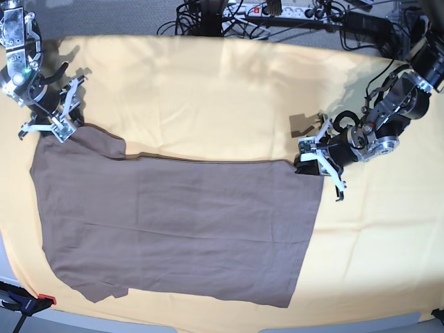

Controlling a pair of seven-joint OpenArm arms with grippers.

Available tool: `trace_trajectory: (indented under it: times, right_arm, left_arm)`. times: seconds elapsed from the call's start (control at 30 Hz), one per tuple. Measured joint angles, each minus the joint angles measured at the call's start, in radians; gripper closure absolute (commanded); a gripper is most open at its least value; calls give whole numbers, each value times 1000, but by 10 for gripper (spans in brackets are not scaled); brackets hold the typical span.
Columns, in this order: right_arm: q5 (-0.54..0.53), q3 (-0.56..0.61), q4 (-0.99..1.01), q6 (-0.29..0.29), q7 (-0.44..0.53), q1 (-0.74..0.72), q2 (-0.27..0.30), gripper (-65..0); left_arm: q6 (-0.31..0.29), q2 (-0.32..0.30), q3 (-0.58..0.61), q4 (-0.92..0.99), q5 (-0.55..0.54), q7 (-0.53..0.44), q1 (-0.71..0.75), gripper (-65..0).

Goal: Fold the T-shirt properly
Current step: 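Move both grippers down to the shirt's shoulder corners, then grasp the shoulder corners with both grippers and pull the shirt taut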

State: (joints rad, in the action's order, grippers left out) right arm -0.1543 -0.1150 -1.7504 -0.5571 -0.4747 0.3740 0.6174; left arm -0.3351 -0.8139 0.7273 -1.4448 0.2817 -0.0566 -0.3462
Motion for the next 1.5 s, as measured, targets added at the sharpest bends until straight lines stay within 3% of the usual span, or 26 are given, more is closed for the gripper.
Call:
trace_trajectory:
  times: [0.1,0.27,0.43,0.6,0.83,1.1,1.4,1.5]
  right_arm:
    - [-1,1,3,18,-12,-14,-3,0]
    - [-3,1,-6,67,-58,-39,1,0]
    - [-82,1,-91,73,-175,-13,47,0]
    - [-80,0,-195,100,-211,72,94,0]
    - [-77,-30,-323,108,-251,219,97,0]
    - [-113,-164,-437,110,-299,423,98,0]
    - [-116,-188,-528,125,-323,614,98,0]
    - [-114,-190,-554,166,-338,664,98,0]
  left_arm:
    - [38,-1,0,0,-12,23,0,0]
    - [39,-3,0,-11,-10,32,0,0]
    - [-19,-45,0,-53,-14,40,3,0]
    - [-80,-134,5,-133,-75,49,29,0]
    - [-88,-275,6,-293,-74,56,136,0]
    - [-103,-420,6,-461,-75,69,300,0]
    - [-118,-537,5,-592,-75,77,333,0]
    - [-134,-576,5,-624,-75,77,332,0]
